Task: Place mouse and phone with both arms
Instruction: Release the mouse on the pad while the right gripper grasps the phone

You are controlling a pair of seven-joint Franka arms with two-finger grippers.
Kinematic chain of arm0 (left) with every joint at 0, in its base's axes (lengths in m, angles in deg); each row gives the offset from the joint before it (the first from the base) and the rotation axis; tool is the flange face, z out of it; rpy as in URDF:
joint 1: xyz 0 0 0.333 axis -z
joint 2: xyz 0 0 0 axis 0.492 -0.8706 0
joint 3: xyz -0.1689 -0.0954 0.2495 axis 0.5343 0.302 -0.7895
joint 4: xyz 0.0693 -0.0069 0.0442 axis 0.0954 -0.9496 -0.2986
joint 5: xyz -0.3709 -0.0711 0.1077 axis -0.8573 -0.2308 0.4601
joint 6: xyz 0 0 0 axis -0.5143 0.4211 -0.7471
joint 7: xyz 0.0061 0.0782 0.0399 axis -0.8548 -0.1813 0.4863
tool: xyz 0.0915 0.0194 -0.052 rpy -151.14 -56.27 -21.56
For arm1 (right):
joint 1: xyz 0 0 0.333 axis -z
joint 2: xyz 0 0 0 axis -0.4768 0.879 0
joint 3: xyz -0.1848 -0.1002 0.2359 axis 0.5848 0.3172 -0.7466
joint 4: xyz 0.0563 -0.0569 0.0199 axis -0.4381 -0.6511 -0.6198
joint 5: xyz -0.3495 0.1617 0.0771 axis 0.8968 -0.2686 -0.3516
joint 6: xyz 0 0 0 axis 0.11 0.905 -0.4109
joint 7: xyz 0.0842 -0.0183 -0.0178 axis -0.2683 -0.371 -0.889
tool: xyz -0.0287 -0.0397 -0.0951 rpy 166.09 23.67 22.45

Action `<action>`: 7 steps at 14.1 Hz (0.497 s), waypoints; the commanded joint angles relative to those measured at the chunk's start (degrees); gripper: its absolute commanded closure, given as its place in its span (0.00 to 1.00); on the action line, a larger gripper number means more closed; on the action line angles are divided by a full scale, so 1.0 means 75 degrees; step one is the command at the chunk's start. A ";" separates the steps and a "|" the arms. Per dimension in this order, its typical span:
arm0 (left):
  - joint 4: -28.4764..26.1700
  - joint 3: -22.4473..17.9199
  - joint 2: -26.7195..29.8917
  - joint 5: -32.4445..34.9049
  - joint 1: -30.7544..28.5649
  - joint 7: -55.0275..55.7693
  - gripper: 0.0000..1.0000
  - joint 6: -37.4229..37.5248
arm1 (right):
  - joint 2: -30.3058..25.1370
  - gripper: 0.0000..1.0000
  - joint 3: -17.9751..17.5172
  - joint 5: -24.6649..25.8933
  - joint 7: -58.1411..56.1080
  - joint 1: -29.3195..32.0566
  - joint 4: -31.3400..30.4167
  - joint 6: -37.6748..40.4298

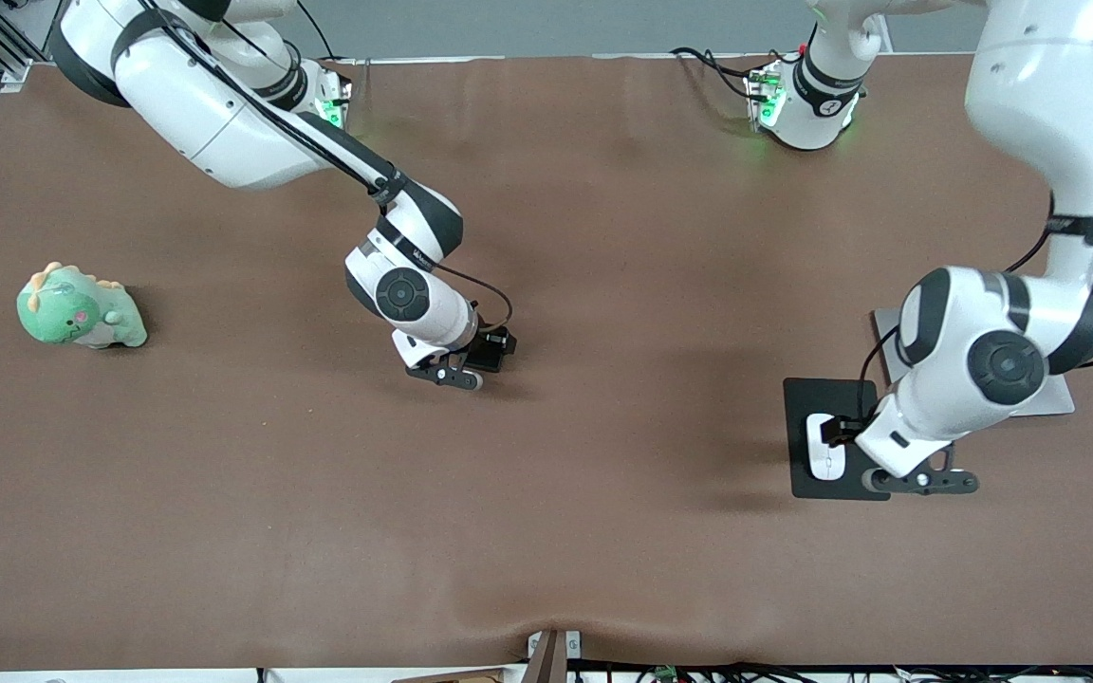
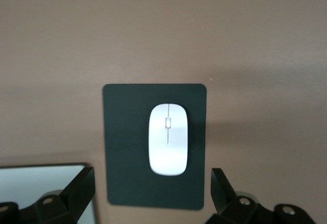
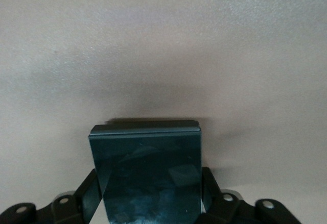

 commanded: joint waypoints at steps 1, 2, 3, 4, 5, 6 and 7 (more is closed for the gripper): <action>-0.0210 0.0124 0.0939 0.0052 -0.0026 -0.0061 0.00 0.0780 | 0.0188 1.00 -0.0219 -0.0117 0.0072 0.0213 0.0285 0.0300; -0.0198 0.0241 0.1209 0.0052 -0.0037 -0.0061 0.00 0.1166 | 0.0141 1.00 -0.0231 -0.0152 0.0072 0.0237 0.0378 0.0591; -0.0198 0.0288 0.1502 0.0041 -0.0037 -0.0061 0.00 0.1483 | 0.0059 1.00 -0.0347 -0.0164 0.0049 0.0341 0.0484 0.1151; -0.0186 0.0289 0.1760 -0.0029 -0.0037 -0.0061 0.00 0.1730 | -0.0150 1.00 -0.0395 -0.0153 0.0002 0.0470 0.0520 0.1853; -0.0198 0.0324 0.2099 -0.0227 -0.0061 -0.0049 0.00 0.2022 | -0.0443 1.00 -0.0372 -0.0129 -0.0288 0.0506 0.0566 0.2649; -0.0082 0.0382 0.2288 -0.0484 -0.0154 -0.0107 0.00 0.2524 | -0.0724 1.00 -0.0337 -0.0199 -0.0767 0.0576 0.0567 0.3202; 0.0244 0.0348 0.2406 -0.0614 -0.0178 -0.0224 0.00 0.3016 | -0.1005 1.00 -0.0267 -0.0466 -0.1027 0.0658 0.0567 0.3579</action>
